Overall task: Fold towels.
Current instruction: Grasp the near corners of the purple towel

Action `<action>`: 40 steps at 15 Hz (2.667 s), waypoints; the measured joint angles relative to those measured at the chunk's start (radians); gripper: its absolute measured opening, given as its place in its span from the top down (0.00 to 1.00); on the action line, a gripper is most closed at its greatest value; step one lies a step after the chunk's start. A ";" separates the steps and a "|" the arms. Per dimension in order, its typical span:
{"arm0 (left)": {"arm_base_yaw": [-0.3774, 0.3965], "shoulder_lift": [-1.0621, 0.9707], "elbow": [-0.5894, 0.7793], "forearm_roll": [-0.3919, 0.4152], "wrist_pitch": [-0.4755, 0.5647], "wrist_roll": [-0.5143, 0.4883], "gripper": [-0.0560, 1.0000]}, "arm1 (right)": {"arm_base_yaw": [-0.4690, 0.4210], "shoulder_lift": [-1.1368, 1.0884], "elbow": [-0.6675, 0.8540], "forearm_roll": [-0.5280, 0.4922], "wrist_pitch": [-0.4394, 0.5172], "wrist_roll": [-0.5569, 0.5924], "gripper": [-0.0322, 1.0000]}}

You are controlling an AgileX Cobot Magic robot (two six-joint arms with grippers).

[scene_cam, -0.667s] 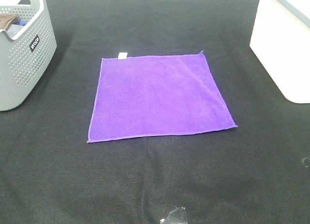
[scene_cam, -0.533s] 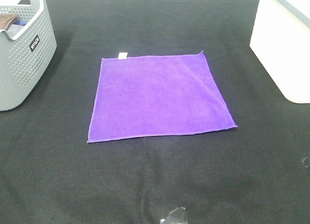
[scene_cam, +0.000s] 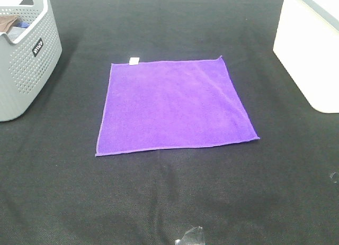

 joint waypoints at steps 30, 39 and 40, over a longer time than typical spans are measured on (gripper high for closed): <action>0.000 0.000 0.000 -0.001 0.000 0.003 0.01 | 0.000 0.000 0.000 -0.004 0.000 0.000 0.04; 0.000 0.000 0.000 -0.001 0.000 0.003 0.01 | 0.000 0.000 0.000 -0.006 0.000 0.000 0.04; 0.000 0.000 0.000 -0.001 0.000 0.003 0.01 | 0.000 0.004 0.000 -0.006 0.000 0.000 0.04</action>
